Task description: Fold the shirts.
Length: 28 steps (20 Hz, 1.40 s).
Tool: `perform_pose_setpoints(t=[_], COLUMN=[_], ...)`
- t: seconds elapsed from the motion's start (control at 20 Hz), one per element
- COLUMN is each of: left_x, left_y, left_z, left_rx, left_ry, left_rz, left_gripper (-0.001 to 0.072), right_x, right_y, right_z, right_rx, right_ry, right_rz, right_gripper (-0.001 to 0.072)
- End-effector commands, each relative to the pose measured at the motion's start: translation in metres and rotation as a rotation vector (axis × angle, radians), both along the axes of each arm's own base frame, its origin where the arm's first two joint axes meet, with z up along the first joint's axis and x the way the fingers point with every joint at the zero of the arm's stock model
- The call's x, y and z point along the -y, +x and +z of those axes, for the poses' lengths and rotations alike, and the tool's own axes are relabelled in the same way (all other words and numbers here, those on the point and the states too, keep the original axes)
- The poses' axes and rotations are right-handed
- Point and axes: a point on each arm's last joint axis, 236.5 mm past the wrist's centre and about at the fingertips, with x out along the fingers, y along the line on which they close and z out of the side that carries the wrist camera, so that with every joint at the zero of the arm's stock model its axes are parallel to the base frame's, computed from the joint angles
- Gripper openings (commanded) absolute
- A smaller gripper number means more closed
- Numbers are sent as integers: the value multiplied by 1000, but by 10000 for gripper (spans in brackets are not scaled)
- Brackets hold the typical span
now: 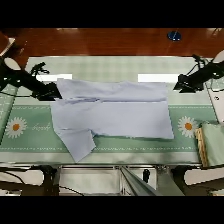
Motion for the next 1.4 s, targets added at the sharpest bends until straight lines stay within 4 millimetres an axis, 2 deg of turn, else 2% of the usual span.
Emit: perform_pose_setpoints(t=[0.0, 0.05, 0.1, 0.2, 0.35, 0.45, 0.55, 0.7, 0.9, 1.0, 1.1, 1.15, 1.2, 1.25, 1.3, 1.35], left_x=[-30, -32, -28, -16, -8, 5, 21, 23, 28, 39, 51, 57, 59, 58, 56, 56], left_y=[-47, -73, -98, -127, -148, -163, -176, -188, -183, -178, -180, -183, -185, -184, -182, -179], left_z=[5, -4, -10, -15, -21, -31, -37, -49, -64, -69, -71, -71, -72, -71, -70, -68], left_rx=[1, -24, -44, -36, -40, -92, -142, -173, -147, -126, -122, -121, -119, -113, -105, -100], left_ry=[-1, -48, -115, -239, -308, -328, -347, -317, -293, -299, -286, -279, -273, -272, -273, -275], left_rz=[154, 216, 269, 383, 502, 506, 479, 468, 500, 510, 438, 395, 368, 364, 365, 362], left_gripper=[511, 511, 510, 510, 510, 510, 509, 509, 508, 508, 506, 487, 320, 93, 20, 20], right_x=[33, 28, 14, -21, -77, -95, -102, -104, -103, -99, -78, -61, -43, -24, -10, -2], right_y=[-35, -52, -69, -91, -112, -124, -126, -124, -123, -119, -112, -114, -123, -144, -170, -197], right_z=[20, 15, 9, 6, 8, 2, 1, 3, 4, 3, 2, -1, -9, -23, -37, -48], right_rx=[79, 113, 155, 242, 312, 292, 283, 289, 292, 299, 307, 306, 275, 205, 112, 11], right_ry=[-32, 0, 54, 182, 367, 391, 397, 408, 411, 403, 383, 362, 323, 259, 192, 140], right_rz=[-134, -165, -183, -242, -287, -259, -239, -246, -254, -285, -385, -428, -459, -474, -469, -458], right_gripper=[419, 419, 419, 419, 418, 418, 418, 418, 418, 418, 417, 418, 417, 418, 417, 417])
